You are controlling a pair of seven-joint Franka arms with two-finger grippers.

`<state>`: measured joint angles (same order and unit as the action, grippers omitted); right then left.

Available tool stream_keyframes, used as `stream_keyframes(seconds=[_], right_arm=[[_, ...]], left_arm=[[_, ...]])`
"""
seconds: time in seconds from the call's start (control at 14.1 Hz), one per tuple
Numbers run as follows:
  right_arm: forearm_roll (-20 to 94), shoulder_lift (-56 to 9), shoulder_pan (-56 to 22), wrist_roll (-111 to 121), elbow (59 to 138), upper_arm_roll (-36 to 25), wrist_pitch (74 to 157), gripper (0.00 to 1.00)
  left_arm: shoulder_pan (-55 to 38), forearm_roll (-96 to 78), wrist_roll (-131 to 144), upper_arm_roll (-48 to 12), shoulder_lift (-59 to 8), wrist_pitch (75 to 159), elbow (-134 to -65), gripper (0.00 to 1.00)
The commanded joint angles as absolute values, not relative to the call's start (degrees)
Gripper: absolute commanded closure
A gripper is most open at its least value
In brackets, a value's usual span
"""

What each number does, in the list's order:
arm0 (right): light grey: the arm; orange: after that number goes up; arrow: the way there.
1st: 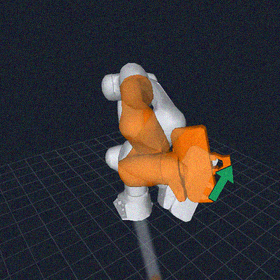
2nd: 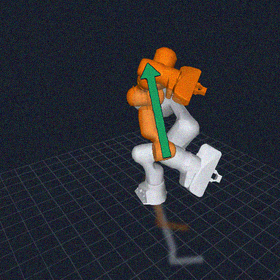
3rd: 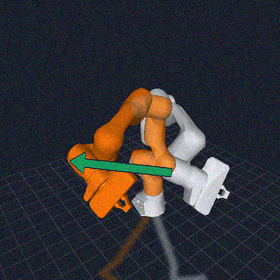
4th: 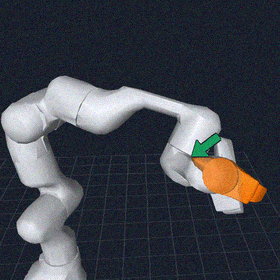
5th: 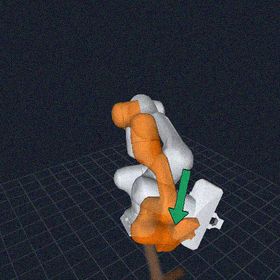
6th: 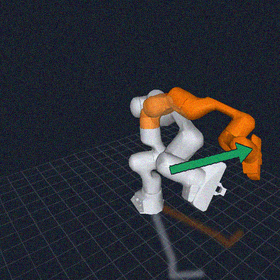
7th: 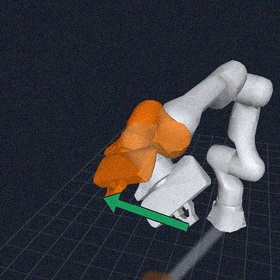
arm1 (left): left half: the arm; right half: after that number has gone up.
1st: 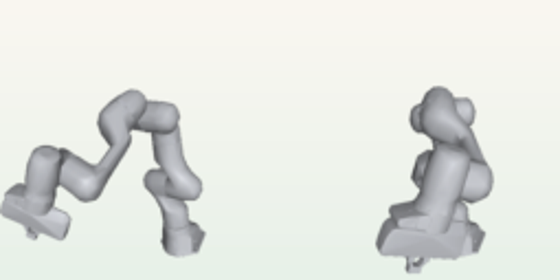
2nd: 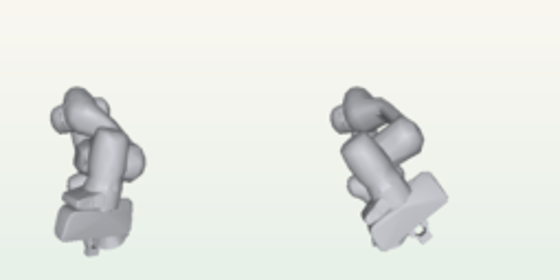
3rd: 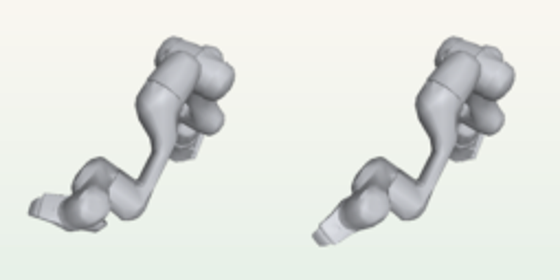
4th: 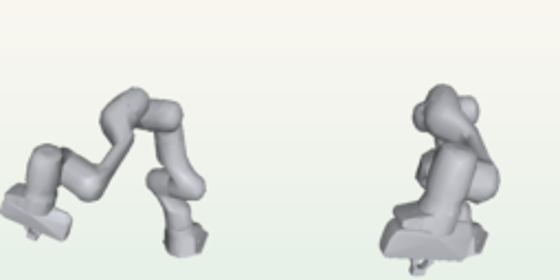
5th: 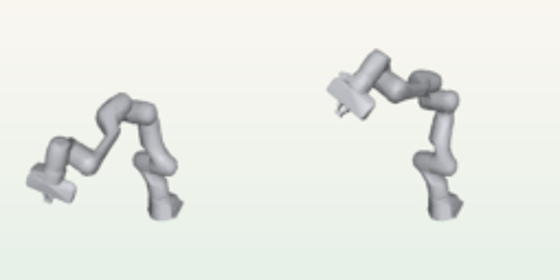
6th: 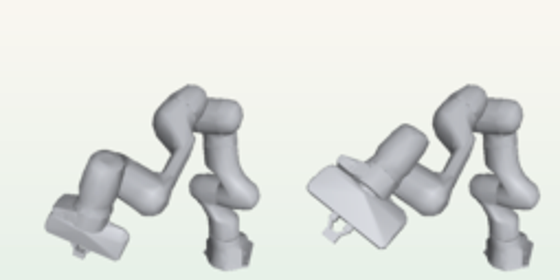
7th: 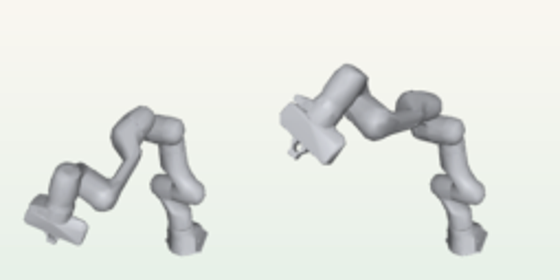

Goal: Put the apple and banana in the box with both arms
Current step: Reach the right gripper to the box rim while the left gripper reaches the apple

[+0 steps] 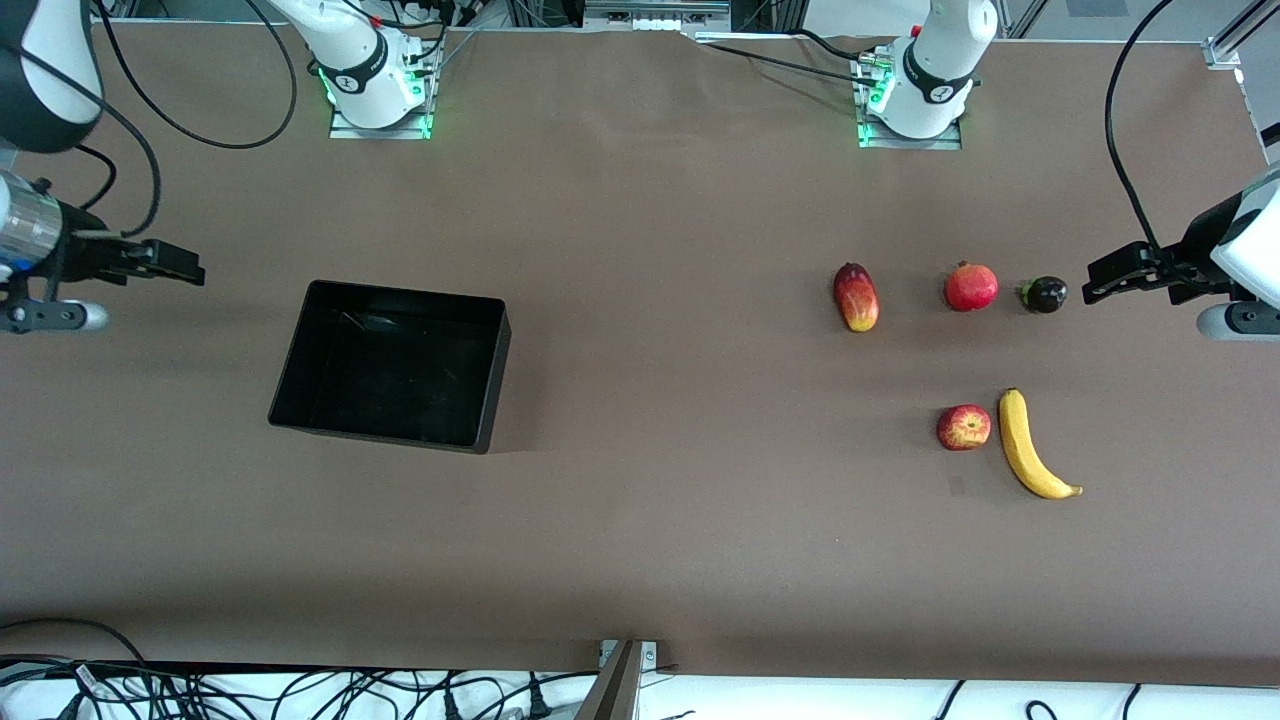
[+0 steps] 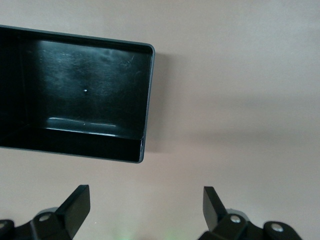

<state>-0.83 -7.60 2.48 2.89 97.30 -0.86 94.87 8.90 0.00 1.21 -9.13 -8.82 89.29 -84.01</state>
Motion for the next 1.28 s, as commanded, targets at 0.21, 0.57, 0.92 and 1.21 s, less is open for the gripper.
stream_keyframes(seconds=[0.21,0.57,0.92,1.21], right_arm=[[-1.0,-7.6,2.9,-5.8,110.5,0.2,111.6,0.0],[-1.1,-8.4,1.8,-15.5,122.4,1.0,128.3,0.0],[-1.5,-10.8,1.8,-14.2,131.7,1.0,143.0,0.0],[-1.5,-12.6,1.8,-13.7,133.2,1.0,146.2,0.32]], left_arm=[[9.1,-0.6,1.7,-9.3,-9.2,91.0,-84.5,0.0],[8.0,-0.1,2.8,-9.2,-16.8,100.3,-84.9,0.0],[7.9,0.5,3.4,-8.6,-26.3,110.9,-85.0,0.0],[7.9,3.2,3.7,-8.1,-30.5,119.2,-88.8,0.0]])
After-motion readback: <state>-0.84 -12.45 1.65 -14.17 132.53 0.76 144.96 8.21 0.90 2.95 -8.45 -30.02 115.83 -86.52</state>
